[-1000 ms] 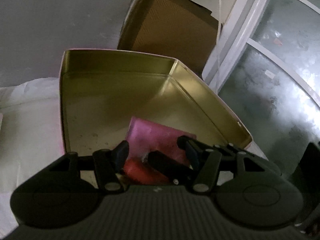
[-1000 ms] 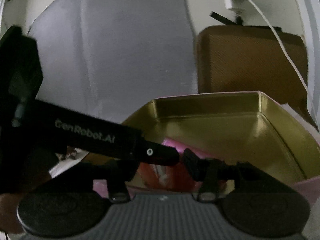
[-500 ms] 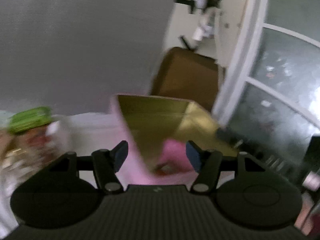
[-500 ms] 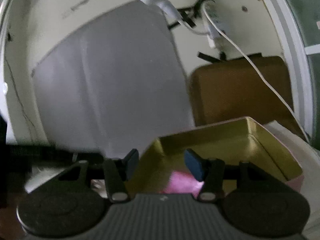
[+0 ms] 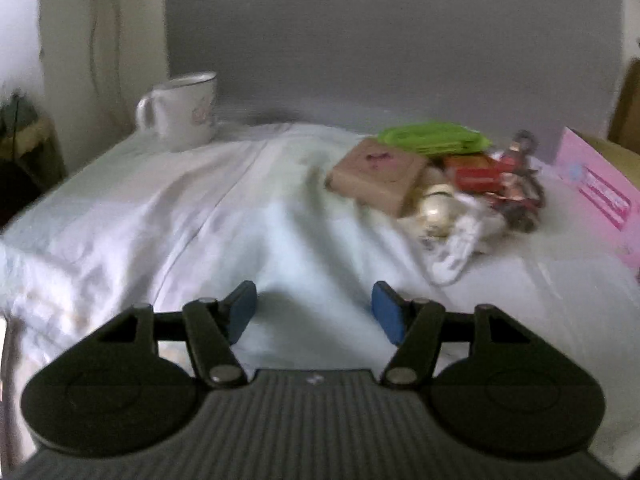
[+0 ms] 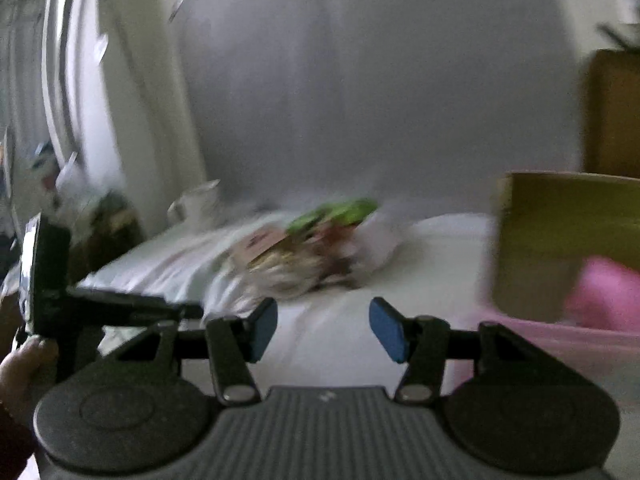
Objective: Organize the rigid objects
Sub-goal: 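Move the right gripper back toward the white earphone clip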
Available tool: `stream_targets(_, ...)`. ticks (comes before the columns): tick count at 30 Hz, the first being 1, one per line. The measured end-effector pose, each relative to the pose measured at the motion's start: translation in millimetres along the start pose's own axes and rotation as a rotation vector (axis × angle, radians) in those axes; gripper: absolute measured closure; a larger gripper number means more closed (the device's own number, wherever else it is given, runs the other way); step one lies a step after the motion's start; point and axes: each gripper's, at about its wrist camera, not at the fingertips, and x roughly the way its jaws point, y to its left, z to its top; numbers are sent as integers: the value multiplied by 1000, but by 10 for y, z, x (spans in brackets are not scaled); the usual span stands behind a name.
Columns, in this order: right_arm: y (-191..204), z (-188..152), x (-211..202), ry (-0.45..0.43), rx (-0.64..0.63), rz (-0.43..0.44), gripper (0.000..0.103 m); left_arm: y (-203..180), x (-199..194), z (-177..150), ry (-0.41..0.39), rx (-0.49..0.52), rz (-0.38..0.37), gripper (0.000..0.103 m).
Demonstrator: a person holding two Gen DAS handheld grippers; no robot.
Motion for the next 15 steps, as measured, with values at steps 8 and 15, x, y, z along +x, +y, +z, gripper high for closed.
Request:
stream_targets(8, 770, 274, 831, 18, -196, -5, 50, 104, -88, -17, -51, -65, -79, 38)
stream_targets(15, 899, 291, 1296, 77, -284, -55, 78, 74, -49, -25, -40, -84, -112, 37)
